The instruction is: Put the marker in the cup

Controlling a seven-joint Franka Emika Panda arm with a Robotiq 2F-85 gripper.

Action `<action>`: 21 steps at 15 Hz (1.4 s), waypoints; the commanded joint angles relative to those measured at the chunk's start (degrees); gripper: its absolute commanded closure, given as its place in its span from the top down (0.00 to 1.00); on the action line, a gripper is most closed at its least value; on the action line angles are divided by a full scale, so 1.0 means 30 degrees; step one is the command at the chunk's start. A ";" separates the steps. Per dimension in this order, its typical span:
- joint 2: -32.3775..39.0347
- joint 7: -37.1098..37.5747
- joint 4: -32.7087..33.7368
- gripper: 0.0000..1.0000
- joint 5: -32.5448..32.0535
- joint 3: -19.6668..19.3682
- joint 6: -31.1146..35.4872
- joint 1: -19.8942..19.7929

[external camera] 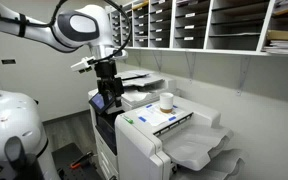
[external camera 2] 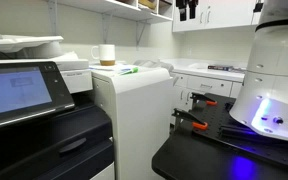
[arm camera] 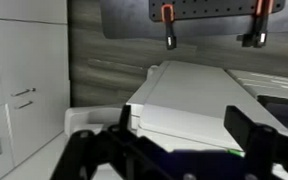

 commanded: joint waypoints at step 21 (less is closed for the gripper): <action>0.9948 1.8751 0.0377 1.00 0.3368 0.4615 1.2576 -0.1533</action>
